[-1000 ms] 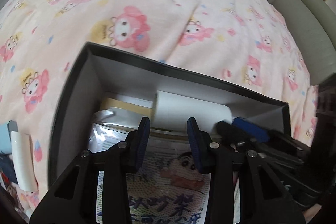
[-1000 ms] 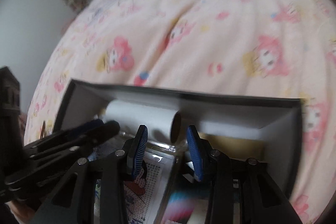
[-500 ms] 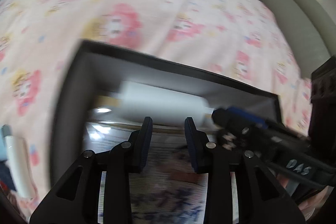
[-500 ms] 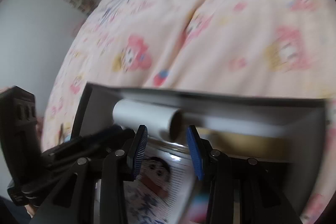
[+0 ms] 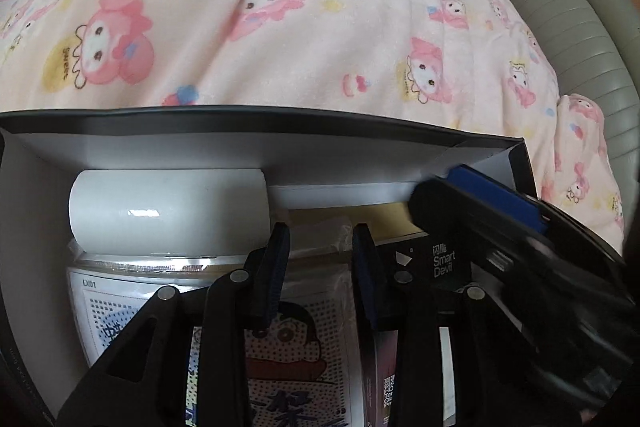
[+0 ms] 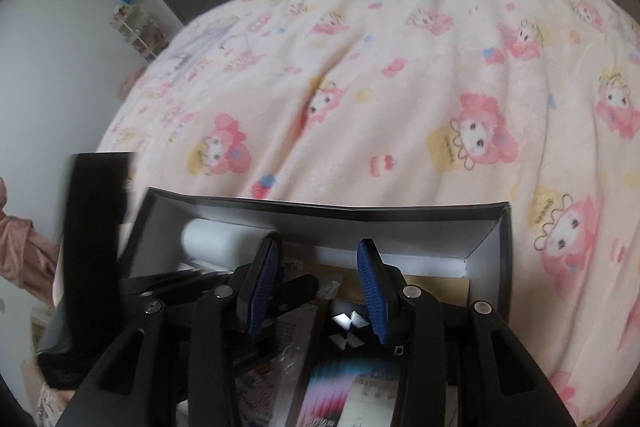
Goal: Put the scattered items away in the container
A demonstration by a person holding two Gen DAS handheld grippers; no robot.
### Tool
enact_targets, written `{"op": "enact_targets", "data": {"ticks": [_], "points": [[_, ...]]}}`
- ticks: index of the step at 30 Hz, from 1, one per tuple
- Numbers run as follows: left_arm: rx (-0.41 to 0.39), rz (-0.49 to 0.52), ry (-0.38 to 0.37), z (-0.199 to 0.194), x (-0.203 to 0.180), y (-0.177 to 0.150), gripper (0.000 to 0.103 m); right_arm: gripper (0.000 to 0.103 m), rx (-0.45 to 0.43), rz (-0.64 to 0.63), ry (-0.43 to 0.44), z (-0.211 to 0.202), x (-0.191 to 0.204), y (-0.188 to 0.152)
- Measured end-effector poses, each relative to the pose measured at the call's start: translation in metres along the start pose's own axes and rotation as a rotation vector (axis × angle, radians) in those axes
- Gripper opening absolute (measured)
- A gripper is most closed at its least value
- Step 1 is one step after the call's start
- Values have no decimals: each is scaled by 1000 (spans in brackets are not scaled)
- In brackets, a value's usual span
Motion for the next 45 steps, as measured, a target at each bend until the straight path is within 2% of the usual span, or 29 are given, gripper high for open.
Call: {"op": "enact_targets", "data": {"ticks": [3, 5, 9, 12, 14, 20, 24, 28, 31, 38, 42, 45], "points": [[-1, -26, 2, 2, 8, -2, 33, 38, 47, 3, -10, 19, -4, 1], [-4, -46, 2, 3, 13, -3, 32, 37, 77, 12, 13, 26, -5, 0], [-25, -63, 30, 2, 15, -6, 32, 38, 85, 8, 9, 25, -3, -4], [-44, -78, 17, -1, 15, -9, 34, 40, 78, 15, 9, 22, -3, -7], [-67, -79, 6, -12, 14, -12, 38, 40, 57, 9, 5, 18, -1, -7], [-210, -67, 2, -76, 3, -35, 43, 39, -81, -22, -11, -20, 16, -9], [-281, -30, -5, -125, -11, -69, 48, 40, -111, -17, -20, -54, 29, -23], [-299, 22, 10, -157, -20, -106, 49, 43, -111, -35, -1, -84, 51, -54], [-293, 26, 11, -173, -21, -134, 49, 43, -112, -65, 20, -101, 72, -79], [-313, 12, 0, -205, -17, -191, 49, 43, -159, -102, -24, -140, 109, -122], [-306, 12, 3, -214, -6, -223, 49, 43, -163, -134, -62, -147, 129, -147], [-276, 1, 0, -216, 12, -237, 49, 43, -135, -145, -37, -142, 141, -167]]}}
Point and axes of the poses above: each gripper's, at about its wrist camera, not at the fingertips, and z roughly the way its jaws point, x to its left, y to its top, the point moved 2 cm from there along z, roughly the way its jaws point, and after that the axes turned 3 degrees about -y, right-handed, at the moved point
